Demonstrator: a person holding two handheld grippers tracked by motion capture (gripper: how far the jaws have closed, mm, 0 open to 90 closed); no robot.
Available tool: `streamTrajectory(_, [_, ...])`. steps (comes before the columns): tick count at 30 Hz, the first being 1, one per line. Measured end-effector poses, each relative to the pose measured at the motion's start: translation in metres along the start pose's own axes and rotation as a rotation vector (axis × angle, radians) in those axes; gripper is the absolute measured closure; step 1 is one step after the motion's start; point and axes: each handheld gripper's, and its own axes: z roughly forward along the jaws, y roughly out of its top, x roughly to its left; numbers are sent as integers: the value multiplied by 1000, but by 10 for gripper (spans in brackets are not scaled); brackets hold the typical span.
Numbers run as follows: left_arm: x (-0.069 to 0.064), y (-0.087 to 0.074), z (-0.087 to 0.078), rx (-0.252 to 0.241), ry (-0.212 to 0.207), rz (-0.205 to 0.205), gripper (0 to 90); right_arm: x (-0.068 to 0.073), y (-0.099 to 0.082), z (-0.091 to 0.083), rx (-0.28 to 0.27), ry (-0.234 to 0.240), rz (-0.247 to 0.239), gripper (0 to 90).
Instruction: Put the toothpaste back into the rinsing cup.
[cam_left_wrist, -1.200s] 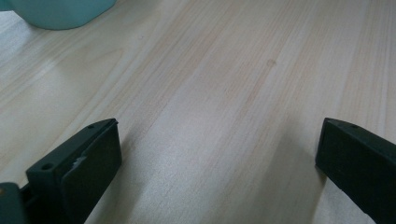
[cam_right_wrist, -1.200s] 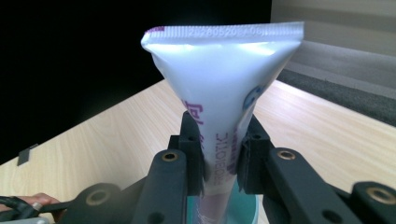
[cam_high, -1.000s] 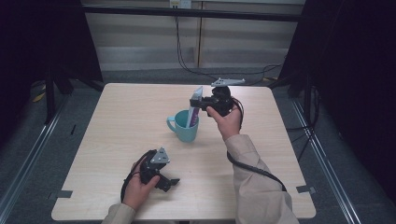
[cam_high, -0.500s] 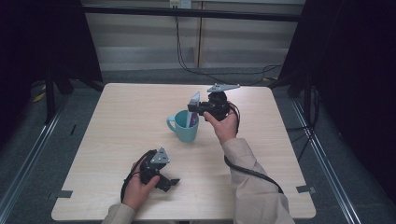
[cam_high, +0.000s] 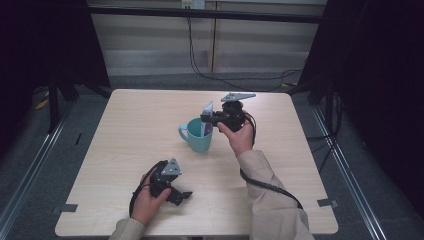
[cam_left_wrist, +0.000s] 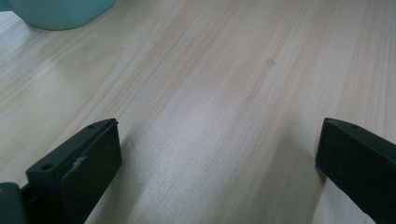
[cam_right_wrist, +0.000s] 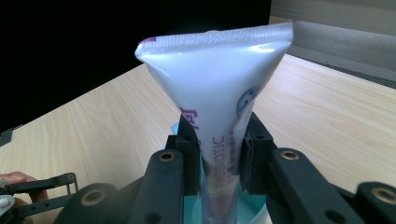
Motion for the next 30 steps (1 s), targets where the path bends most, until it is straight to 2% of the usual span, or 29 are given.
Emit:
streamTrajectory(7, [0, 0, 0, 1, 0, -1, 0, 1, -2, 1, -4, 0, -1, 727])
streamTrajectory(17, [0, 0, 0, 3, 2, -2, 1, -2, -5, -8, 1, -21, -2, 712])
streamTrajectory(20, [0, 0, 0, 3, 2, -2, 1, -2, -5, -10, 5, -28, -15, 699])
streamTrajectory(30, [0, 0, 0, 3, 3, -1, 1, -4, -7, -14, 2, -51, -8, 644])
